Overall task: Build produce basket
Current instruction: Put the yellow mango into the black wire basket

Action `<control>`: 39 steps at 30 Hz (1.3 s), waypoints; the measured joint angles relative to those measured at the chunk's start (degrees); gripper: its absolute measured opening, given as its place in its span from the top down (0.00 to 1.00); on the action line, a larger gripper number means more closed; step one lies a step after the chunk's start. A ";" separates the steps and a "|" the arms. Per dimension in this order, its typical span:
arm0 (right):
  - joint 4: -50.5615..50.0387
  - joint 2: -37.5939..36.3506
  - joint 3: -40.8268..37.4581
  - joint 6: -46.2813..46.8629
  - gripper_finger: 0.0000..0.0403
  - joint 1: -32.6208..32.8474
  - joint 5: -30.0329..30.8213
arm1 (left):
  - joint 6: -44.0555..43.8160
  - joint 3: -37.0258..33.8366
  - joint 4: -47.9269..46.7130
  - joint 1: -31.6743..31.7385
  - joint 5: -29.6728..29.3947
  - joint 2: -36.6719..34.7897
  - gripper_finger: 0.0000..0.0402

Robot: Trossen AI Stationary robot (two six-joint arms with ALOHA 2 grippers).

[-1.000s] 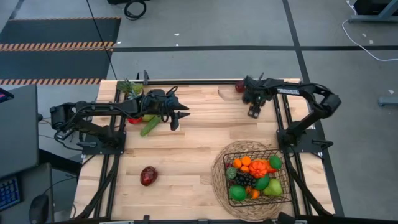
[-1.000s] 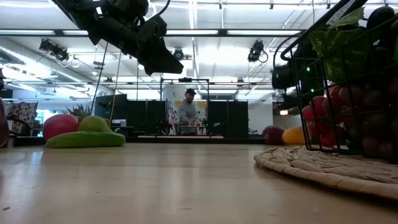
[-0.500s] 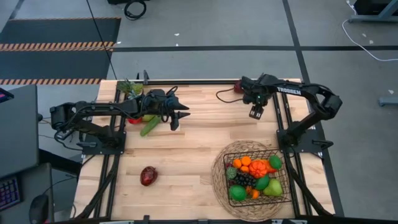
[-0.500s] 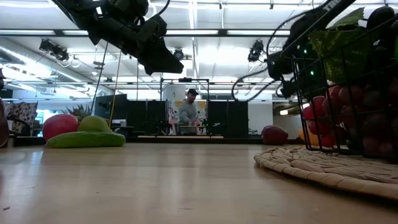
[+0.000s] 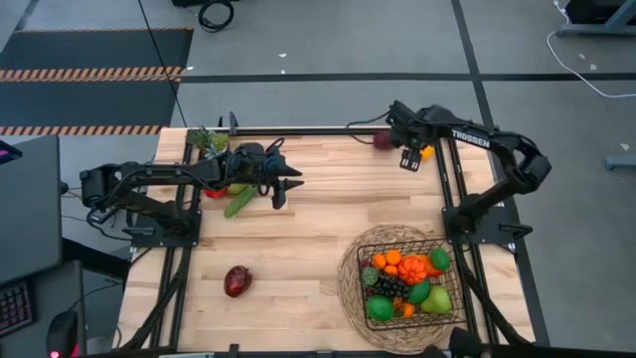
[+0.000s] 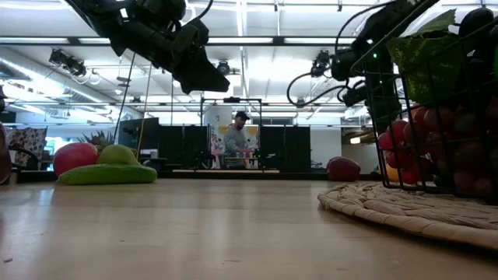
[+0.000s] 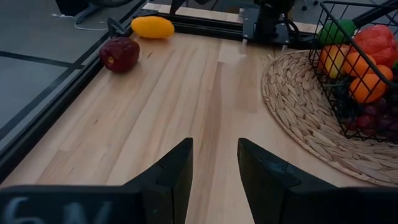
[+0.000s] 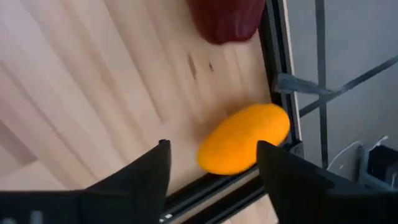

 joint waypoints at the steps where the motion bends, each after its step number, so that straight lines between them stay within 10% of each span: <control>1: 0.18 0.49 0.00 -0.27 0.34 -1.10 0.04 | 0.02 0.00 -0.01 -0.03 0.02 0.00 0.67; 12: 8.69 6.05 -0.02 13.82 0.02 -11.81 -7.28 | 0.06 0.00 -0.10 0.00 0.00 0.02 0.67; 39: 7.68 8.13 0.28 25.23 0.09 -10.86 -4.06 | 0.06 0.00 -0.28 0.07 0.00 0.02 0.67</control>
